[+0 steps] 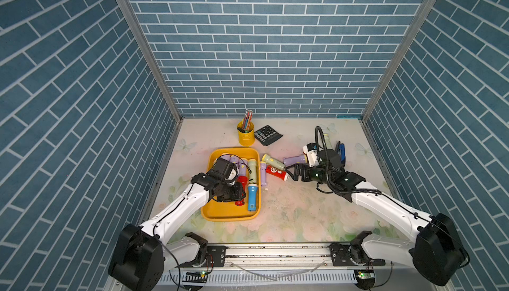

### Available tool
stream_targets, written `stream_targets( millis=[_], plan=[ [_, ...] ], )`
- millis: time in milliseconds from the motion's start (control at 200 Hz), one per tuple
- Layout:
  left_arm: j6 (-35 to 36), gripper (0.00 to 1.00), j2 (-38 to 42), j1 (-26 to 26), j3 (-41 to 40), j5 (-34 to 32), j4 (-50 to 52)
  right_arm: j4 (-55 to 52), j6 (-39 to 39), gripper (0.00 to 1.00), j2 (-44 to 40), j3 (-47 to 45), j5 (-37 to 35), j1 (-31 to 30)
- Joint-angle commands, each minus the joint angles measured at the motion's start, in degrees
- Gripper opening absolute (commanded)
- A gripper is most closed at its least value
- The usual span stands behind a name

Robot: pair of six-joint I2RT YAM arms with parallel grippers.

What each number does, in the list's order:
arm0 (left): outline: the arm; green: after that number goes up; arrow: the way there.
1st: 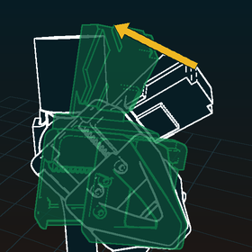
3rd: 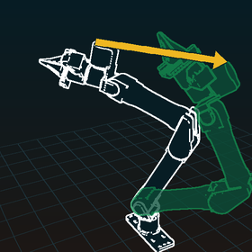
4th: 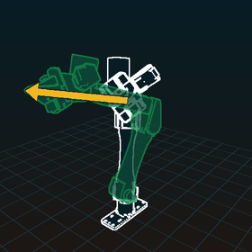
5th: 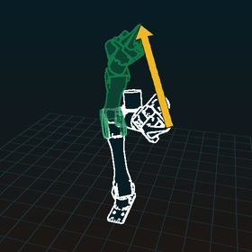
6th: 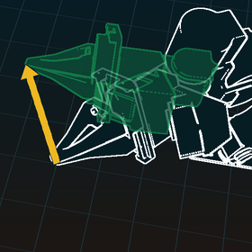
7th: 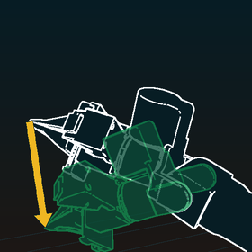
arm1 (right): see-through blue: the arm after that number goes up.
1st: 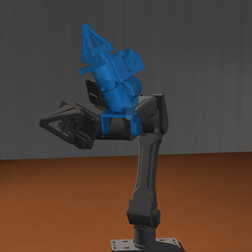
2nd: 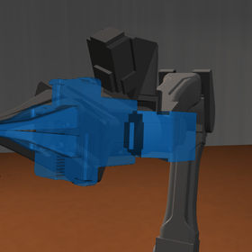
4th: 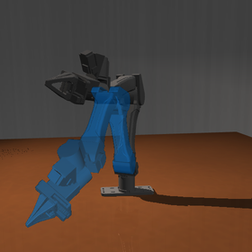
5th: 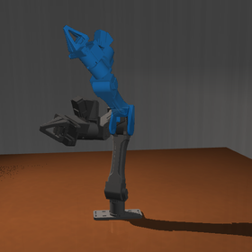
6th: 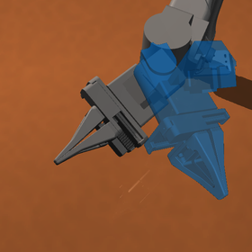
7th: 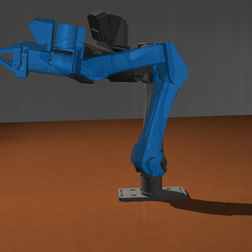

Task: Put the flashlights into the storage boxes
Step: Place the flashlight at the storage box.

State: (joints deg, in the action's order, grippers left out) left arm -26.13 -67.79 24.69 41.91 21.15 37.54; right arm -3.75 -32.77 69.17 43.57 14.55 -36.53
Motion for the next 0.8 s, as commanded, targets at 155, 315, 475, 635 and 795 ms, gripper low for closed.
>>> stream_targets(
  millis=[155, 315, 475, 635, 795],
  plan=[
    [-1.7, 0.36, -4.9, -0.8, -3.4, 1.2, -6.0, 1.0, -1.2, 0.99, -0.1, 1.0, -4.2, -2.0],
    [-3.0, 0.37, -5.3, -0.8, -5.0, 1.7, -7.7, 0.7, -1.2, 0.99, -0.8, 0.1, -4.6, -2.2],
    [-3.2, 0.45, -5.1, -0.9, -6.2, 1.3, -8.2, 0.8, -1.0, 0.99, -0.4, 0.0, -4.7, -2.3],
    [-3.3, 0.53, -4.1, -0.9, -6.4, 1.2, -7.8, 1.0, -1.0, 0.99, 0.1, 0.1, -4.2, -2.4],
    [-3.1, 0.53, -2.6, -0.8, -5.5, 0.3, -5.9, 1.0, -1.0, 0.99, -0.3, -0.7, -4.4, -2.4]
  ],
)
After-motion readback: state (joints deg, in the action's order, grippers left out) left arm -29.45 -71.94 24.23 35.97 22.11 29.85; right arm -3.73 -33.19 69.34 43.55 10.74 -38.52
